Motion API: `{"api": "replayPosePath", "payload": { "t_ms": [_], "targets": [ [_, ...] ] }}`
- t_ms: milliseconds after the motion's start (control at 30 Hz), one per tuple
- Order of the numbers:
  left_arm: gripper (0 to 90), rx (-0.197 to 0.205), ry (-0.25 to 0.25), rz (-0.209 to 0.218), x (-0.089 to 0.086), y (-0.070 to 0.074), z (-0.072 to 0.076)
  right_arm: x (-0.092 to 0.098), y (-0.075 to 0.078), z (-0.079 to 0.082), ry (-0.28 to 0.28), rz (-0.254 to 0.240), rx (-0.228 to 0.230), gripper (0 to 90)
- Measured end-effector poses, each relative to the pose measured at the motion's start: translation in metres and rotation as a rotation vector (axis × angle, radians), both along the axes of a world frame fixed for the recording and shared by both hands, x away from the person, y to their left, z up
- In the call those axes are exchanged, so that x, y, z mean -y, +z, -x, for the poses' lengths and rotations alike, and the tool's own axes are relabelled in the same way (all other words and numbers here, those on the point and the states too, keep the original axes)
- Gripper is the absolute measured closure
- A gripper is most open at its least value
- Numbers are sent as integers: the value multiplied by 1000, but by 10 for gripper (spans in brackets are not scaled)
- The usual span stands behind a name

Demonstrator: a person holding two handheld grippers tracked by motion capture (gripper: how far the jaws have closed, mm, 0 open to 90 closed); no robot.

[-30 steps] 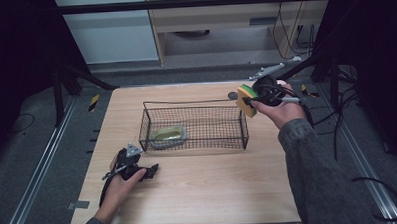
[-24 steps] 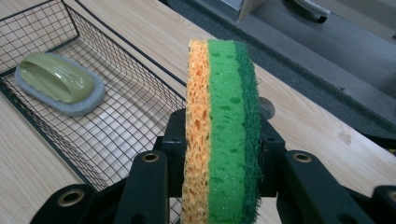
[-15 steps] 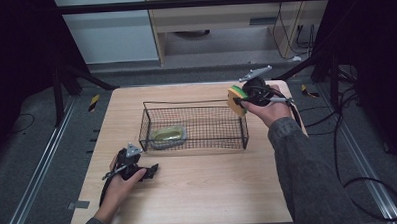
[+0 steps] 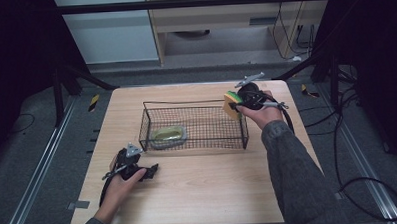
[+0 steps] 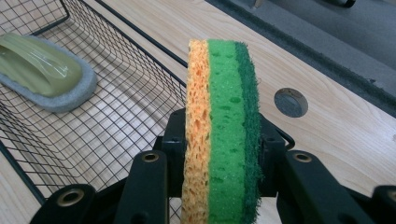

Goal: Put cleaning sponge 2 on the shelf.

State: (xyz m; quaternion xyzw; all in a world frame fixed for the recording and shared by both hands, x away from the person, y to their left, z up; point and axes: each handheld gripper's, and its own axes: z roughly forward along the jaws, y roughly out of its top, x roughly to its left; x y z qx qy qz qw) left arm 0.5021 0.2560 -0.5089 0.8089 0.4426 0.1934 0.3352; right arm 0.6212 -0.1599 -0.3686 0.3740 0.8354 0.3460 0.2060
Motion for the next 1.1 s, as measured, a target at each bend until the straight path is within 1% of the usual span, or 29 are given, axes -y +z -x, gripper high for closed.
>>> {"api": "replayPosePath", "payload": {
  "t_ms": [167, 267, 300, 400, 467, 500, 700, 867, 1100],
  "targets": [
    [0, 0, 0, 0, 0, 0, 0, 2, -5, 0, 1, 3, -8, 650],
    [0, 0, -1, 0, 0, 0, 0, 5, -8, 0, -5, -1, -11, 650],
    [0, 0, -1, 0, 0, 0, 0, 6, -9, 0, -6, -10, -13, 650],
    [0, 0, -1, -1, 0, 0, 0, 9, -13, 0, -1, -11, -23, 650],
    [0, 1, 1, 3, 0, 0, 0, 9, -16, 0, -4, -12, -27, 649],
    [0, -1, -3, -3, 0, 0, 0, 9, -17, 0, -3, -14, -27, 650],
    [0, -2, -4, -6, 0, 0, 0, 10, -23, 0, -6, -3, -34, 649],
    [0, -2, -5, -6, 0, 0, -1, 13, -27, -2, -12, -12, -37, 650],
    [0, -2, -6, -6, -1, 0, -1, 12, -34, -3, -18, -8, -47, 649]
  ]
}}
